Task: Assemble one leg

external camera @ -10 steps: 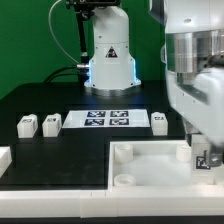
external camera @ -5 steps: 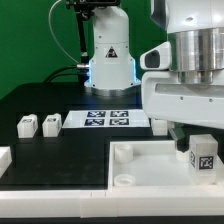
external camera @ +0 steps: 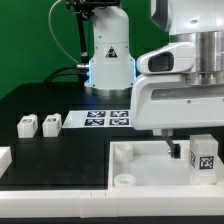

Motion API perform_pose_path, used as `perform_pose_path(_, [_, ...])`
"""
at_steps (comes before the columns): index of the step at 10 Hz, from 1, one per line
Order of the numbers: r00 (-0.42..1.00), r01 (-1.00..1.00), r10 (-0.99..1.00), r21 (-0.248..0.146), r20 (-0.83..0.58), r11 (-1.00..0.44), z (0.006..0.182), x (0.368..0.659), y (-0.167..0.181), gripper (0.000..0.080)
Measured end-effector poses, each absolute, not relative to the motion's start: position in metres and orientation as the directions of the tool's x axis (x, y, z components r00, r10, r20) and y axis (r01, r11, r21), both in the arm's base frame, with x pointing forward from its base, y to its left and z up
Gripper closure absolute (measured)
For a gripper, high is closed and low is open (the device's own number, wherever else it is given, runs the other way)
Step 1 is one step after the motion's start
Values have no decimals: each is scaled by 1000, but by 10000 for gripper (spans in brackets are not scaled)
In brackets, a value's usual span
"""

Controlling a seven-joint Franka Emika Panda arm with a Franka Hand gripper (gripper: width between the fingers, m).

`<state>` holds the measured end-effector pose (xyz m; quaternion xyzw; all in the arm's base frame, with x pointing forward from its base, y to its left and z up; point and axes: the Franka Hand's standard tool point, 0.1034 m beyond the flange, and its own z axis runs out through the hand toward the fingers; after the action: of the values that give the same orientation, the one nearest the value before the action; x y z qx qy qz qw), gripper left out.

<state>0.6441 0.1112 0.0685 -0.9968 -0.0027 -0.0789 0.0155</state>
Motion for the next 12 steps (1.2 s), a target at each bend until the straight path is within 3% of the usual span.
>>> perform_pose_path(3, [983,-64,-70,-42,167,-997,67,644,108,179])
perform_pose_path(4, [974,-148,-155,-56,163,-987,66,644,108,356])
perform_pose_path(5, [958,-233,-242,-73,157,-970,66,644,110,356])
perform_pose_path(6, [921,-350,-361,-96,145,-932,66,644,110,509])
perform_pose_path(9, [782,-602,-614,-125,106,-788,65,644,108,508])
perform_pose_path(12, [371,-925,-929,-89,-4,-369,65,642,107,508])
